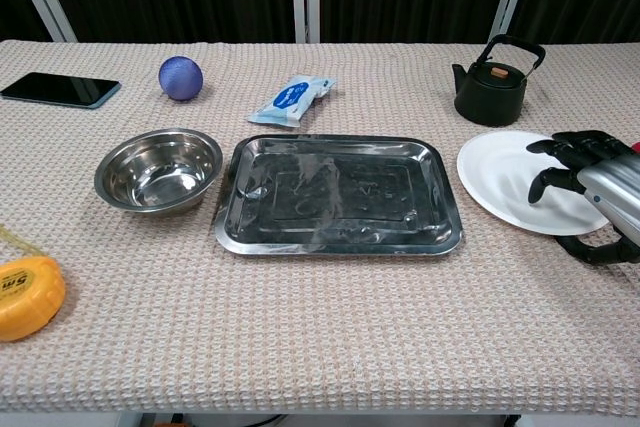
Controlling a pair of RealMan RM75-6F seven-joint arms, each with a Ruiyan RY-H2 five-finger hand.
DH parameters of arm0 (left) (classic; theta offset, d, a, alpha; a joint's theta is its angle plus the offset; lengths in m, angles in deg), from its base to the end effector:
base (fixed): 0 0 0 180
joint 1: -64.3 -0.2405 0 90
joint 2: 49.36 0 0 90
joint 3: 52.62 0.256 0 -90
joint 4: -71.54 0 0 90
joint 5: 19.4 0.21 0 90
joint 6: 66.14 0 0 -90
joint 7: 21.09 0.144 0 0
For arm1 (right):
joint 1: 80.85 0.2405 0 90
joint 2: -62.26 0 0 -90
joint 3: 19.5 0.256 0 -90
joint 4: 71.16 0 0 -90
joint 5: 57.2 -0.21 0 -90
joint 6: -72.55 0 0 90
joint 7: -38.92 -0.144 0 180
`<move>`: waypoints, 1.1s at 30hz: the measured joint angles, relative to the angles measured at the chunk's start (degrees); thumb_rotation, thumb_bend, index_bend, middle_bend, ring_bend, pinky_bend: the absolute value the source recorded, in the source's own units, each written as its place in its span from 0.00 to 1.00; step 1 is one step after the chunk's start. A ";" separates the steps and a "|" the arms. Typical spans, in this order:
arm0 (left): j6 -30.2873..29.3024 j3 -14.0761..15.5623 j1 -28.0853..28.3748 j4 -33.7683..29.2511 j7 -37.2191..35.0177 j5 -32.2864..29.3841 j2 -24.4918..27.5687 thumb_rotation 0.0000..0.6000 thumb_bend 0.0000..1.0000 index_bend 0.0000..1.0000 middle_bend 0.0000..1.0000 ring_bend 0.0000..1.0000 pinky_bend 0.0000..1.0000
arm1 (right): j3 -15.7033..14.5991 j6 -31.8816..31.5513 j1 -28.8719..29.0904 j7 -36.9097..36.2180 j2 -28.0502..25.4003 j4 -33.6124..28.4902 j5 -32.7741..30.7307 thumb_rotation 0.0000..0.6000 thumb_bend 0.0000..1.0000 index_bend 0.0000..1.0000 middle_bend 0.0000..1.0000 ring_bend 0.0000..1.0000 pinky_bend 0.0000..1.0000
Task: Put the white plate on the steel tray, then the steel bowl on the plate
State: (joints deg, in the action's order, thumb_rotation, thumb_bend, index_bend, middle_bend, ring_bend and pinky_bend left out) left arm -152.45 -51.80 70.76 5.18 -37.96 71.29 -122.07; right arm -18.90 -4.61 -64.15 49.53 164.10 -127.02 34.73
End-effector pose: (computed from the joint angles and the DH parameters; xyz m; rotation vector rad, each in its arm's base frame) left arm -0.3691 0.1835 0.1478 -1.4828 -0.8825 -0.9244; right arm -0.2831 -0.2336 -0.0363 1.7362 -0.6864 0.8667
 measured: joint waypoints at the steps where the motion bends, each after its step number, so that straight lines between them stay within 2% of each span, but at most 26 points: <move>1: 0.14 0.01 -0.01 0.13 -0.15 -0.10 -0.03 1.00 0.06 0.22 0.18 0.10 0.16 | 0.10 -0.42 0.09 -0.31 0.43 0.63 0.16 1.00 0.39 0.43 0.09 0.00 0.00; 7: 0.40 0.01 -0.05 0.63 -0.67 -0.32 -0.07 1.00 0.06 0.22 0.18 0.10 0.16 | 0.74 -1.53 0.82 -1.11 2.93 4.25 0.46 1.00 0.41 0.46 0.09 0.00 0.00; 11: 0.37 0.02 -0.09 0.76 -0.88 -0.32 -0.07 1.00 0.06 0.22 0.18 0.10 0.16 | 0.84 -2.25 1.06 -1.54 3.56 5.10 0.66 1.00 0.44 0.52 0.11 0.00 0.00; 19: 0.62 0.08 0.05 0.59 -0.83 -0.20 0.05 1.00 0.07 0.23 0.18 0.10 0.16 | 1.90 -8.53 0.95 -3.58 4.84 7.56 1.80 1.00 0.47 0.78 0.18 0.00 0.00; 25: 0.66 0.04 0.12 0.36 -0.67 -0.19 0.11 1.00 0.07 0.24 0.18 0.10 0.16 | 2.54 -14.64 1.44 -6.78 5.64 10.05 4.02 1.00 0.48 0.90 0.21 0.00 0.00; 33: 0.78 0.01 0.03 0.45 -0.97 -0.44 0.18 1.00 0.07 0.24 0.18 0.10 0.16 | 3.67 -21.14 5.47 -8.21 6.21 10.56 8.48 1.00 0.48 0.94 0.22 0.00 0.00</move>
State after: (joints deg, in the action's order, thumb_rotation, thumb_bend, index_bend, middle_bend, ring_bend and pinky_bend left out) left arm -151.67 -51.79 70.78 5.63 -38.93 70.85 -121.89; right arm -15.23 -25.74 -58.68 41.32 170.30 -116.45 43.21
